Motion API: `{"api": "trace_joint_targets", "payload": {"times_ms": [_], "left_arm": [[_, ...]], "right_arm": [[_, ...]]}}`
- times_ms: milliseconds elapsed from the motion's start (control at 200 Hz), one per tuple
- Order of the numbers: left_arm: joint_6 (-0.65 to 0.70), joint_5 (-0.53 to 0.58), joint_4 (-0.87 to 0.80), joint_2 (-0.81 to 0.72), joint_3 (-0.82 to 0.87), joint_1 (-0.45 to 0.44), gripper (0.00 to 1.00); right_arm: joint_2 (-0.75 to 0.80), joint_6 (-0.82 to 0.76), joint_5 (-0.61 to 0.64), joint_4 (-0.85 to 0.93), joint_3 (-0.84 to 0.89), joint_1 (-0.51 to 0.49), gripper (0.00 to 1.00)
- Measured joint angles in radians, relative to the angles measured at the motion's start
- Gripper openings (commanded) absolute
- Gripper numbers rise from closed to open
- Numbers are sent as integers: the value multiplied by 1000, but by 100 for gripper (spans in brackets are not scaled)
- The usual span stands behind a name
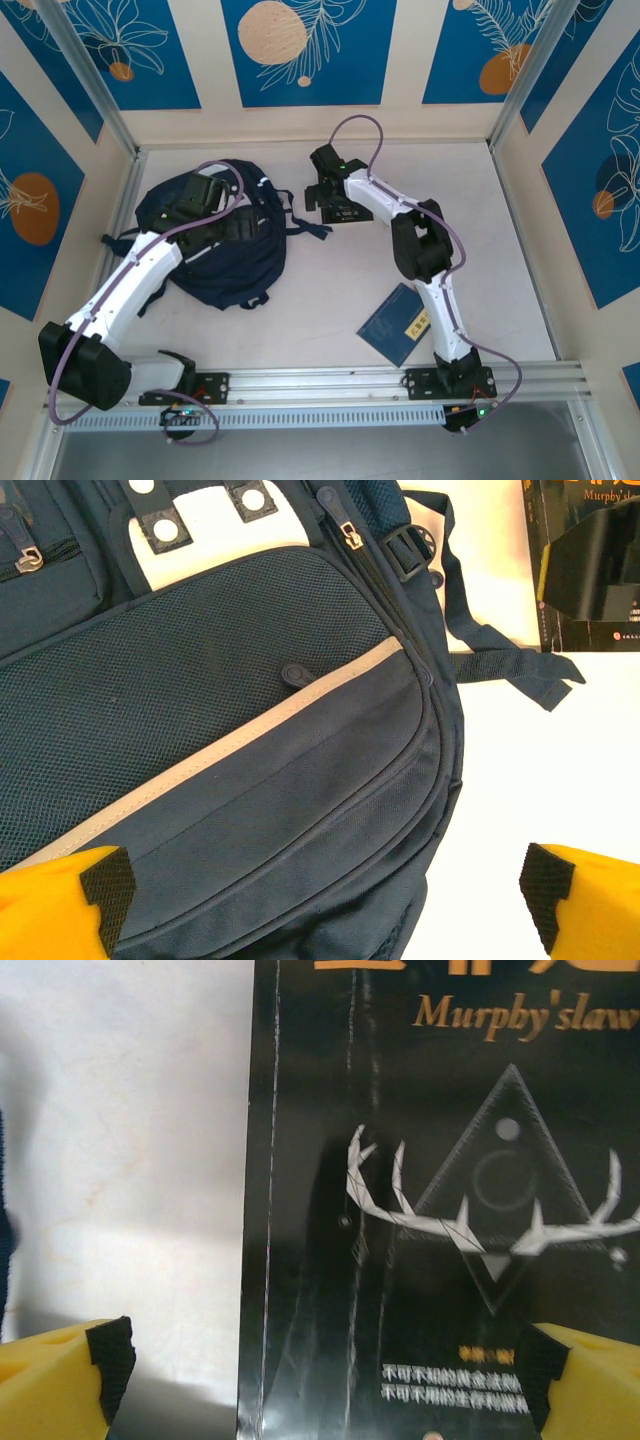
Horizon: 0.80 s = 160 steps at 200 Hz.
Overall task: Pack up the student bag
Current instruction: Move the book to the center of the table.
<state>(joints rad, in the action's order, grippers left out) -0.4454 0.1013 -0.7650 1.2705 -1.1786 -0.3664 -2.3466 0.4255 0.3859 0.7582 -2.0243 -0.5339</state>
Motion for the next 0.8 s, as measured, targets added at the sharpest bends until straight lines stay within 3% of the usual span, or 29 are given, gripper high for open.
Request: {"api": "trace_joint_targets", "payload": {"times_ms": [310,530,670,800], "left_arm": [[-28,-27,3,0,19,0,100],[-37,-48,3,0,21,0,100],[-47,-61,8,0,30,0,100],[-48,-77,17,0,40,0,100]], "right_arm": [[-81,-20,-17,93,-100,21,100],[-81,-34,-19,137,-98,39,89],[-54,-40,-28,125,-45,54,86],[40,-46,-60,89,112,64,86]]}}
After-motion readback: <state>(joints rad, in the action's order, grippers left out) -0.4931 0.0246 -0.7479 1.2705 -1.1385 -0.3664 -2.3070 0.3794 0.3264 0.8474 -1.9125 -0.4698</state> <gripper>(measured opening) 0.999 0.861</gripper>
